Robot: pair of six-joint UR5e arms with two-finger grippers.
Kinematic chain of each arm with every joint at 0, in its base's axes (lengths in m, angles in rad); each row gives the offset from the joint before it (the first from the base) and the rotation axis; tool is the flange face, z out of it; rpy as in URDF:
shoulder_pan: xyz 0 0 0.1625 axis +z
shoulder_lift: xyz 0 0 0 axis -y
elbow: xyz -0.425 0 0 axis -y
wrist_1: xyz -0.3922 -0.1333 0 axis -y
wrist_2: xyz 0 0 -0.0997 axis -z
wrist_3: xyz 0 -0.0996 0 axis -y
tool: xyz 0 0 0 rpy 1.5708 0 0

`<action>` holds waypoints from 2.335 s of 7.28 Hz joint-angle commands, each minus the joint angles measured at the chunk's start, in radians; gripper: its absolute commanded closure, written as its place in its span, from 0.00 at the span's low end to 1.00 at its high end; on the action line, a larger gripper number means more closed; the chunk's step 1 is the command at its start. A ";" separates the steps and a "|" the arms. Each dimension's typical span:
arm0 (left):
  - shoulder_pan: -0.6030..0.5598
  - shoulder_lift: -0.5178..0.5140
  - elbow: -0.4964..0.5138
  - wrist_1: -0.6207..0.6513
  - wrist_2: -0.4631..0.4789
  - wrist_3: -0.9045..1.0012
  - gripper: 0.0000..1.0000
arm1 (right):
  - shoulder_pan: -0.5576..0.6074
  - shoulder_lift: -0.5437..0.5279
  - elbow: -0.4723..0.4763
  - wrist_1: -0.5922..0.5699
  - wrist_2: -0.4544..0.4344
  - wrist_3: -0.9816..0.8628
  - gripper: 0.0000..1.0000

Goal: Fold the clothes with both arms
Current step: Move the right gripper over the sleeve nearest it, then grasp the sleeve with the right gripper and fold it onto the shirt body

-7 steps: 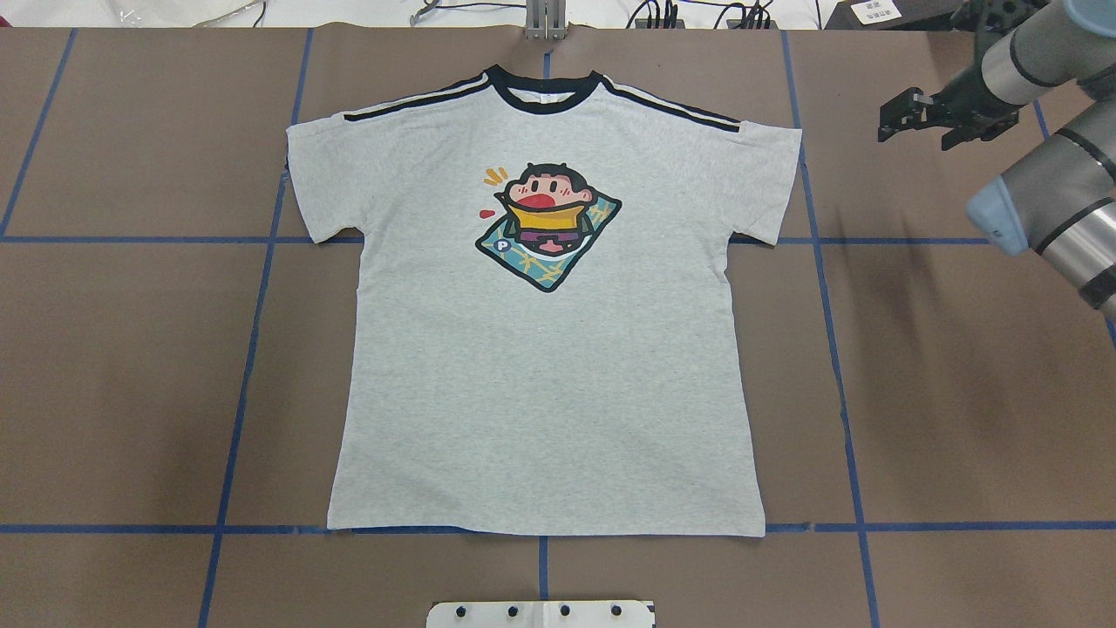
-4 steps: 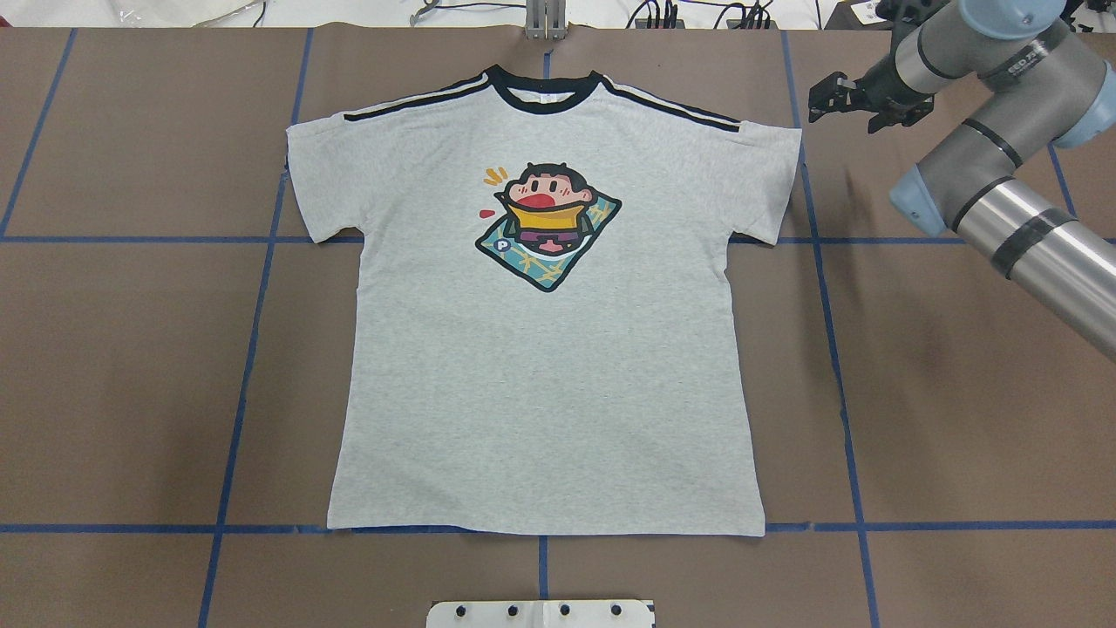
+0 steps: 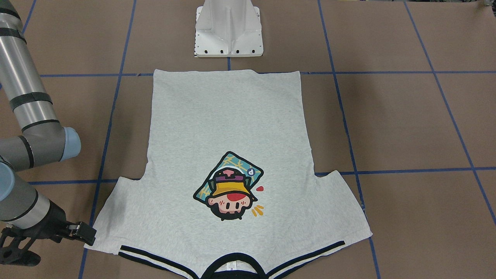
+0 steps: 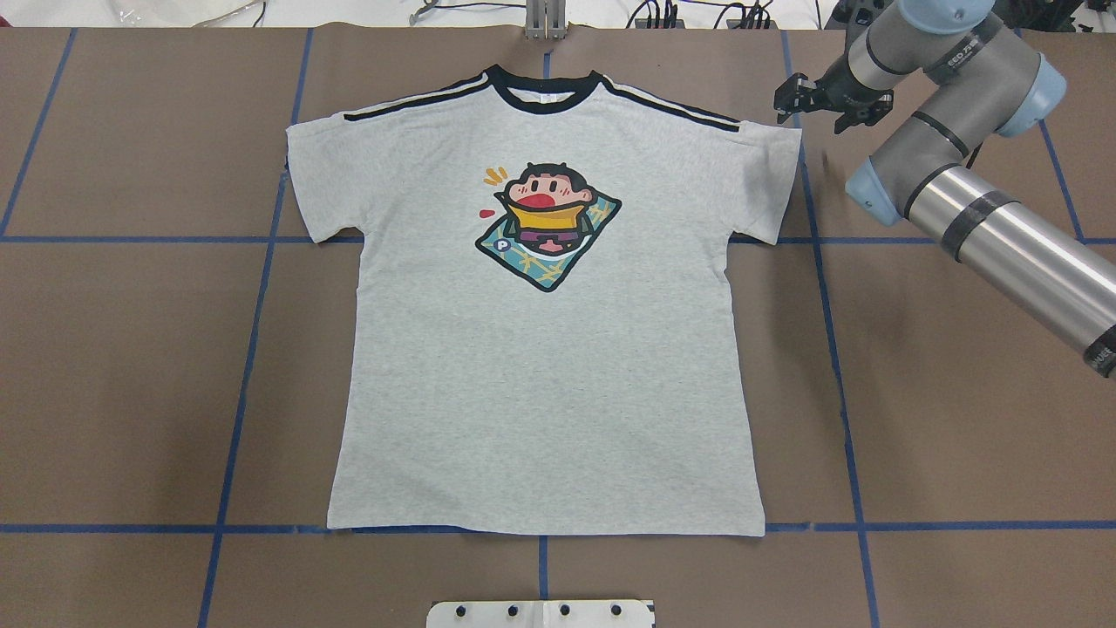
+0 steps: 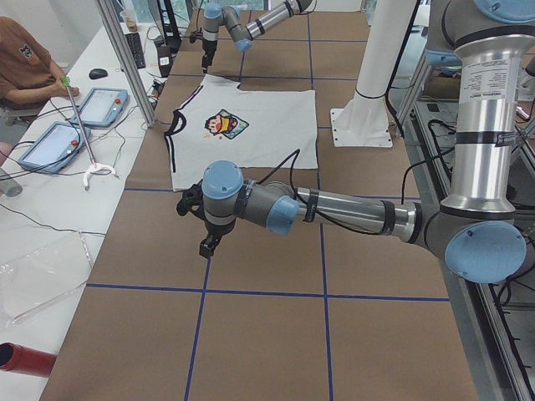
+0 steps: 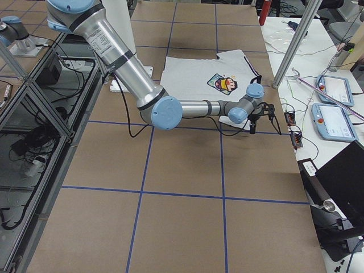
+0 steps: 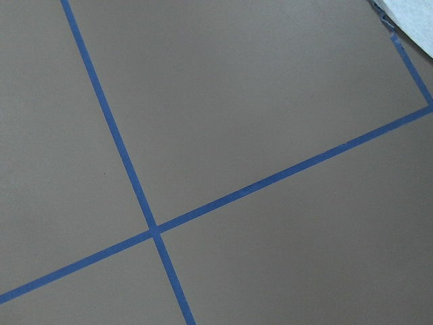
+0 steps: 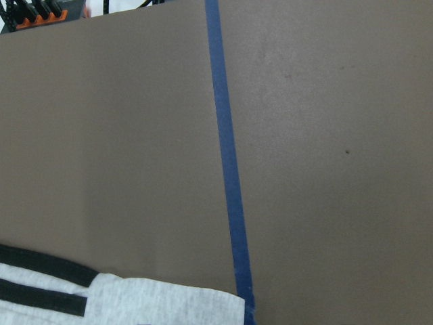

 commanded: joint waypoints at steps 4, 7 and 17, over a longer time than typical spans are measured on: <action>0.000 0.000 0.000 0.000 0.002 0.000 0.00 | -0.024 0.048 -0.086 0.000 -0.033 0.000 0.20; 0.000 0.000 -0.003 0.000 0.002 0.000 0.00 | -0.024 0.048 -0.086 0.000 -0.034 0.002 1.00; -0.002 -0.006 -0.013 0.000 0.000 -0.003 0.00 | -0.139 0.201 -0.024 -0.029 -0.128 0.236 1.00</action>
